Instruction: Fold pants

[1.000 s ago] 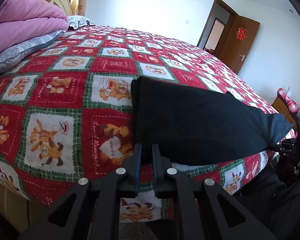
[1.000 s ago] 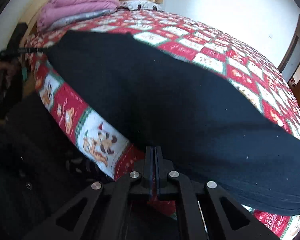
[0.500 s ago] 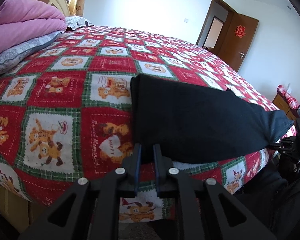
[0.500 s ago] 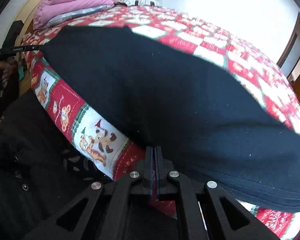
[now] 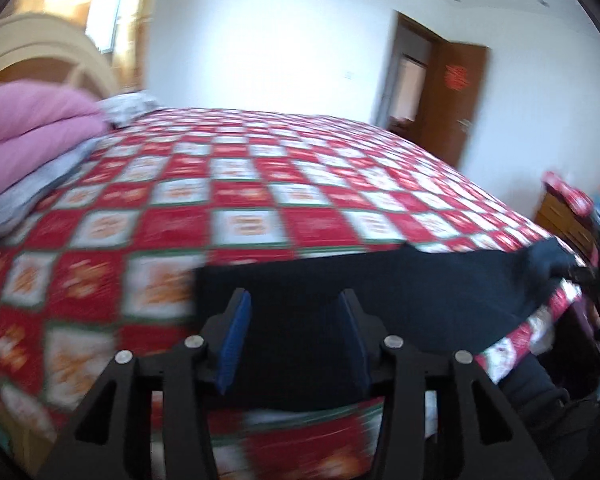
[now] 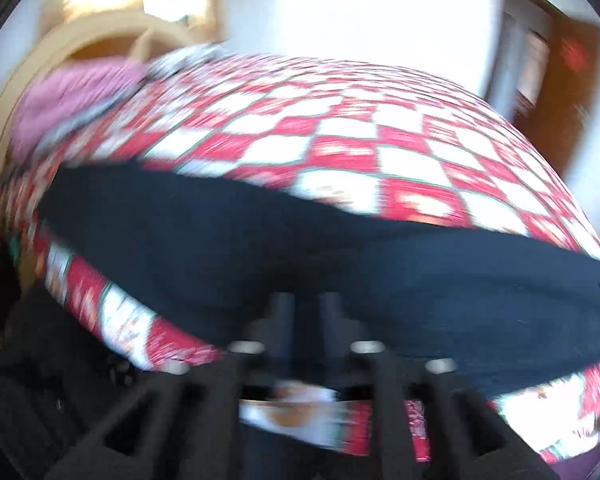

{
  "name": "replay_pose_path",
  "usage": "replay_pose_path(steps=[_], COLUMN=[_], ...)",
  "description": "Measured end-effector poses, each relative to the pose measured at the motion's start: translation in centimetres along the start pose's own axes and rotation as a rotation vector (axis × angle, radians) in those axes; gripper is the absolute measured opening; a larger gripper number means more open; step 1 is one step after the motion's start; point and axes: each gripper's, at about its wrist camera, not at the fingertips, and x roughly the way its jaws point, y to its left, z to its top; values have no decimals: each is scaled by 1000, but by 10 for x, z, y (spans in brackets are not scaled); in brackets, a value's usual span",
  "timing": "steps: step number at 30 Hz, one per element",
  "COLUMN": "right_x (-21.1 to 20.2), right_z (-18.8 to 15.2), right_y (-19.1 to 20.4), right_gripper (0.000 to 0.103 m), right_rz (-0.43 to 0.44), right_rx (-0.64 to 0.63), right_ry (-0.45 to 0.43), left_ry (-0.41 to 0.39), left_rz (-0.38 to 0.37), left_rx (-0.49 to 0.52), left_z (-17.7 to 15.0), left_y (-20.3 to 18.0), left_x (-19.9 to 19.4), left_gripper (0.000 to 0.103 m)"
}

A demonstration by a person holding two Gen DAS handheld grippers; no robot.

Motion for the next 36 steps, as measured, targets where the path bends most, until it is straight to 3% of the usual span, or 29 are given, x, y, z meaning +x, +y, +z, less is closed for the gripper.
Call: replay_pose_path(steps=[1,3,9,13,16,25,28,30,31,36], right_x=[-6,-21,-66,-91,-103,-83,-76,-71,-69,-80], right_z=[1,4,5,-3,-13,-30,-34,-36,-37,-29], right_y=[-18,-61,-141,-182,-203,-224,-225,-227,-227,-219], right_gripper=[62,62,62,48,40,40,40,27,6,3], right_rz=[-21,-69,-287,-330,-324,-234,-196,-204,-217,-215], right_rx=[63,217,443,574,658,754,764,765,759,710], right_ry=[-14,-49,-113,-140,-140,-84,-111,-122,-124,-180], left_ry=[10,37,83,152,186,196,198,196,195,194], left_rz=[-19,-86,-233,-287,-295,-288,-296,-301,-305,-330], left_rx=[15,40,25,84,111,82,75,75,73,67], left_z=[2,7,1,-21,-33,-37,-39,-40,-40,-41], left_y=[-10,-41,-104,-138,-148,-140,-137,-135,-134,-129], left_x=[8,34,78,91,96,99,103,104,106,107], left_gripper=[48,48,48,48,48,48,48,48,48,48])
